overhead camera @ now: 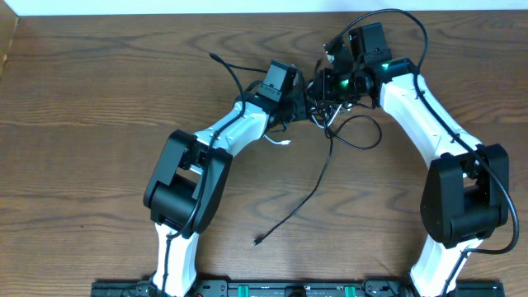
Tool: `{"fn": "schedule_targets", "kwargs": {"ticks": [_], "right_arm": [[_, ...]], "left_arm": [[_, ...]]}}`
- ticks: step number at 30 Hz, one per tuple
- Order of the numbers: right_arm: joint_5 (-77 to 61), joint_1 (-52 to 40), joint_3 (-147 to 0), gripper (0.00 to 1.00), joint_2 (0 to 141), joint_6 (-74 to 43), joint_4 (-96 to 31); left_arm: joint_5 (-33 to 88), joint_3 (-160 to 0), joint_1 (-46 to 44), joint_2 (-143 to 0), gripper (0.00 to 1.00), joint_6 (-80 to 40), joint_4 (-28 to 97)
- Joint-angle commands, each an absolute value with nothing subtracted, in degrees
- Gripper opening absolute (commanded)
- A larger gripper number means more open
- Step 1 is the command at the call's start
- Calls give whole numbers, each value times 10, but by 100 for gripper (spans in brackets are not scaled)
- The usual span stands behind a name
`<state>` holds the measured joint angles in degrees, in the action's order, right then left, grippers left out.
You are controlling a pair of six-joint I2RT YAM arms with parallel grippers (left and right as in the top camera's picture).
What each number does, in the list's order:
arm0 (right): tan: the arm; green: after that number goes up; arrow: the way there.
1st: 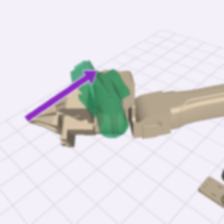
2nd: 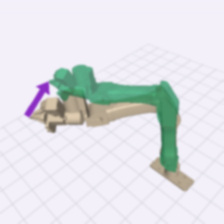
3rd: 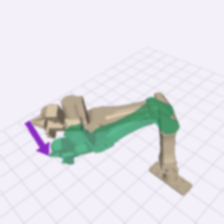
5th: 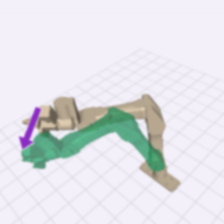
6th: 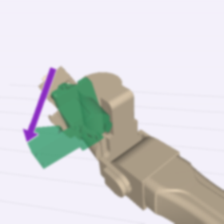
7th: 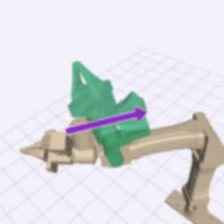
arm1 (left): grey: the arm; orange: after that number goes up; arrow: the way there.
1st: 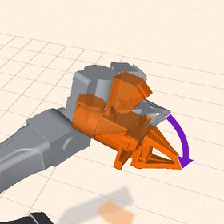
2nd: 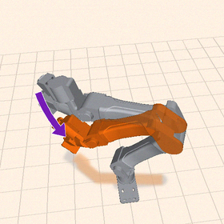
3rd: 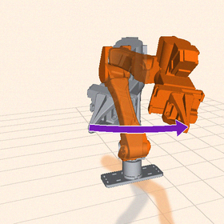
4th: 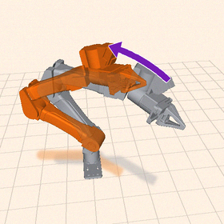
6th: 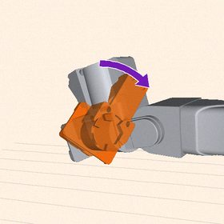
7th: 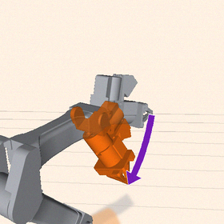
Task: Untangle cables
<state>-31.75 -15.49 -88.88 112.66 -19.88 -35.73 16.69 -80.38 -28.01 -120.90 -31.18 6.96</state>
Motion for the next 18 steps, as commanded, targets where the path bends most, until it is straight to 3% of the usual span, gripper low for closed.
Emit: {"fn": "schedule_targets", "kwargs": {"ticks": [1, 10, 13, 14, 18], "right_arm": [[-343, -153, -892, 1, 1110, -192, -356], [-351, -153, -892, 1, 1110, -192, -356], [-351, -152, -892, 1, 1110, -192, -356], [-351, -150, -892, 1, 1110, -192, -356], [-345, -136, -892, 1, 1110, -192, -356]], "left_arm": [[147, -808, -279, -1218, 51, -352, 41], [163, -808, -285, -1254, 49, -391, 15], [173, -808, -283, -1264, 13, -391, 13], [173, -808, -282, -1264, 8, -387, 14], [173, -808, -271, -1255, 7, -356, 23]]}}
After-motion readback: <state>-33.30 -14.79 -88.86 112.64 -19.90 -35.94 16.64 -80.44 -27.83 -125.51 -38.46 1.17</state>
